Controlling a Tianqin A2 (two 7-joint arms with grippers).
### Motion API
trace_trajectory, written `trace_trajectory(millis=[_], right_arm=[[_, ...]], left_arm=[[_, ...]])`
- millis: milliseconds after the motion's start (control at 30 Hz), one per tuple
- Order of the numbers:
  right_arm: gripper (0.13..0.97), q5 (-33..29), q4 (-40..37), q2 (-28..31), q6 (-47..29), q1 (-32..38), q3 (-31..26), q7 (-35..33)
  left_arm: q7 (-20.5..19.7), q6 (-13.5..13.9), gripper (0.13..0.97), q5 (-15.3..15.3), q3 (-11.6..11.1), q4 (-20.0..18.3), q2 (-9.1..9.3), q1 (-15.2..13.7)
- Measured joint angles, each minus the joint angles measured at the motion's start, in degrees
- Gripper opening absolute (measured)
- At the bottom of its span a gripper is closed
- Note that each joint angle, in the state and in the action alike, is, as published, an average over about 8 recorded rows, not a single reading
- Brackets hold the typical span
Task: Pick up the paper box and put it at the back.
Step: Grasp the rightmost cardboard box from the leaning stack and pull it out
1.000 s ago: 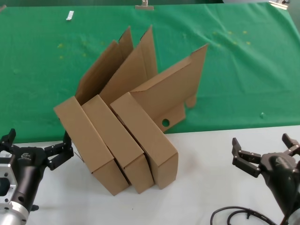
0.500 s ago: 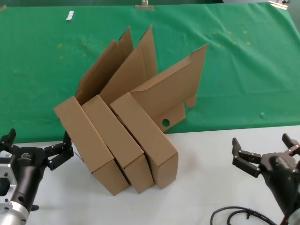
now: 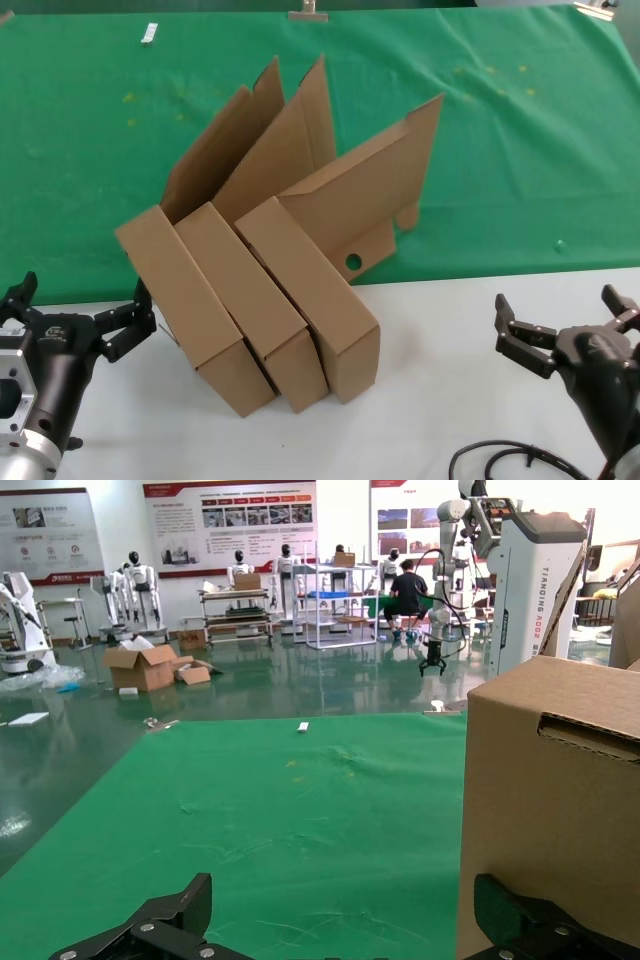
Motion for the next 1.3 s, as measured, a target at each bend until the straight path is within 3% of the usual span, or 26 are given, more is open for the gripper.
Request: trace_trajectory(millis=[333, 633, 1200, 1300], right_arm=[[0.966, 0.00, 0.00, 0.00, 0.00, 0.00, 0.00, 0.00], [0.966, 0.00, 0.00, 0.00, 0.00, 0.00, 0.00, 0.00], [0.966, 0.00, 0.00, 0.00, 0.00, 0.00, 0.00, 0.00], [0.966, 0.00, 0.00, 0.00, 0.00, 0.00, 0.00, 0.00]], left_arm=[[0.00, 0.00, 0.872, 0.00, 0.00, 0.00, 0.00, 0.00], [0.00, 0.00, 0.728, 0.00, 0.00, 0.00, 0.00, 0.00], [0.00, 0.00, 0.332, 0.00, 0.00, 0.00, 0.00, 0.00], [0.00, 0.00, 0.332, 0.00, 0.00, 0.00, 0.00, 0.00]])
